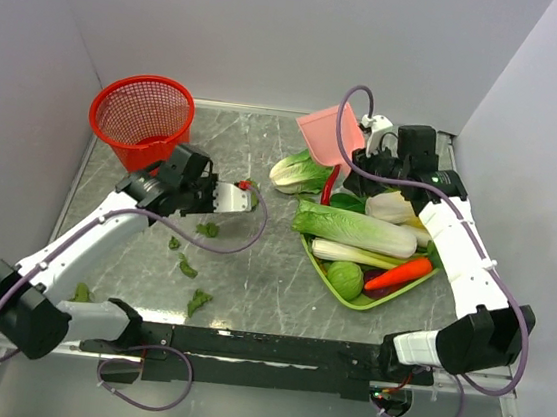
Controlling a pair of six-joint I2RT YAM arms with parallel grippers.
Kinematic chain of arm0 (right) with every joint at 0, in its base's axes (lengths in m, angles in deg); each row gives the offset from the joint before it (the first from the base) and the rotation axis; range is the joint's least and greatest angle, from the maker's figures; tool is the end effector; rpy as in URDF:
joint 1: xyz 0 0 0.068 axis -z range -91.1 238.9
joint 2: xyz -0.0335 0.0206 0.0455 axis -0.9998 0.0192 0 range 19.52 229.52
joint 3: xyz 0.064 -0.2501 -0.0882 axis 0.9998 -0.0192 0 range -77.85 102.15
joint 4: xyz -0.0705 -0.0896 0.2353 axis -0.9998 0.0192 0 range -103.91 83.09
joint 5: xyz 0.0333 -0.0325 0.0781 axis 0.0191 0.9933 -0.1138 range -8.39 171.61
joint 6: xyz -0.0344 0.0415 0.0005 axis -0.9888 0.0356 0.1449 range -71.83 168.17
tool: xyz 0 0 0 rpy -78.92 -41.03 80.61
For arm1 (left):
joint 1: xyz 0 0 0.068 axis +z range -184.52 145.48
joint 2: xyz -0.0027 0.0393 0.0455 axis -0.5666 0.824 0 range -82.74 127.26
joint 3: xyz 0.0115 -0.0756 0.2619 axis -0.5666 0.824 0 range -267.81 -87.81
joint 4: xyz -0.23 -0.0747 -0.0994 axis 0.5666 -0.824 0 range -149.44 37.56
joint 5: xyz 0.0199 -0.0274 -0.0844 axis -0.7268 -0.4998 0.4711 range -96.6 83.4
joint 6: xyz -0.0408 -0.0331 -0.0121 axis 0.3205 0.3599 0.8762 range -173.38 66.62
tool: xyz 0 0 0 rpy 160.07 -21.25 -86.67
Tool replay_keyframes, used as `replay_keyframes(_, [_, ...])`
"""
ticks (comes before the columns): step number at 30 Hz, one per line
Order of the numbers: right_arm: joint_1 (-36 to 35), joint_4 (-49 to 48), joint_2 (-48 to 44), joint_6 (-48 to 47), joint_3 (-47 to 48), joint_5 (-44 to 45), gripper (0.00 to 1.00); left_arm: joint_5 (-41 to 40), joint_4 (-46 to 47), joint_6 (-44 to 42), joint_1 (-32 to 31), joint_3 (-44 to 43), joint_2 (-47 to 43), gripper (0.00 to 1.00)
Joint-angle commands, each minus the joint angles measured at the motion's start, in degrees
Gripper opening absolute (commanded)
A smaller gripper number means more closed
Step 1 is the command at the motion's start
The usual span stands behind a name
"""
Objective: Sweep away the paper scraps from the table
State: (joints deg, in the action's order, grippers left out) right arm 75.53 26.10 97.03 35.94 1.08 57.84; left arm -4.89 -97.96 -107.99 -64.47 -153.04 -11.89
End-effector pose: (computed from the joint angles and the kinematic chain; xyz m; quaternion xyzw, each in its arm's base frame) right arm 0.2784 0.0809 0.3709 -0.2825 0.8400 0.1898 0.4226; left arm 0.2177 -0.1268 0.3133 0.6380 0.6943 0.0573 0.3280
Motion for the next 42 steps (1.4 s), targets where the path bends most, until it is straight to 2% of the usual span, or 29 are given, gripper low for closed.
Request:
replay_keyframes(1, [-0.4,-0.8,-5.2,-2.7,-0.2,0.9,0.00,0.4,20.4,-1.4,-0.2,5.0,-1.0,0.01])
replay_keyframes(3, [-0.4,-1.0,-6.1,-2.6,0.5,1.4,0.00,-0.7,24.5,-5.1,-0.4,7.2,2.4,0.01])
replay_keyframes(5, [-0.4,-1.1,-7.4,-3.1,0.6,1.8,0.00,-1.5,27.1,-8.4,-0.4,5.9,7.4,0.01])
replay_keyframes(7, [-0.4,0.1,-7.3,-4.3,0.9,2.6,0.00,-1.5,29.3,-9.6,-0.4,4.9,10.3,0.01])
replay_keyframes(9, [-0.4,0.4,-7.5,-4.4,0.6,2.9,0.00,-3.3,35.7,-10.8,-0.4,5.6,13.9,0.01])
replay_keyframes(11, [-0.4,0.3,-8.3,-4.1,0.1,2.1,0.00,-3.3,36.1,-11.7,-0.5,4.9,16.5,0.01])
replay_keyframes(13, [-0.4,0.1,-8.7,-4.0,-0.4,1.9,0.00,-2.2,33.0,-11.6,-0.5,3.1,17.0,0.01])
replay_keyframes(16, [-0.6,0.1,-9.1,-4.4,-1.3,2.4,0.00,1.1,26.8,-14.0,-0.6,5.0,14.7,0.01])
replay_keyframes(19, [-0.4,0.2,-9.2,-4.6,-1.8,2.4,0.00,3.7,17.9,-19.3,-0.5,8.0,9.7,0.01])
replay_keyframes(21, [-0.4,0.5,-9.4,-4.6,-1.7,2.2,0.00,4.7,14.8,-19.0,-0.6,9.3,5.5,0.01])
replay_keyframes(26, [-0.4,2.7,-8.8,-5.3,-0.6,2.2,0.00,10.0,10.6,-7.9,-0.6,6.0,-1.8,0.01])
replay_keyframes(29, [-0.4,3.0,-8.0,-5.4,-0.4,2.2,0.00,11.5,18.2,4.1,-0.6,2.8,-1.9,0.01])
replay_keyframes(34, [-0.4,3.1,-7.8,-5.6,-0.5,2.9,0.00,17.9,25.1,25.1,-0.5,-6.7,4.6,0.01])
replay_keyframes(37, [-0.4,3.5,-8.0,-5.4,0.5,4.0,0.00,21.7,32.2,34.7,-0.5,-8.7,8.7,0.01])
replay_keyframes(39, [-0.2,3.8,-7.6,-2.4,1.7,7.6,0.00,23.7,35.8,37.8,-0.5,-10.3,11.8,0.01])
replay_keyframes(42, [0.9,3.7,-8.0,0.4,4.3,9.2,0.00,26.4,36.5,42.4,-0.5,-14.3,16.8,0.01])
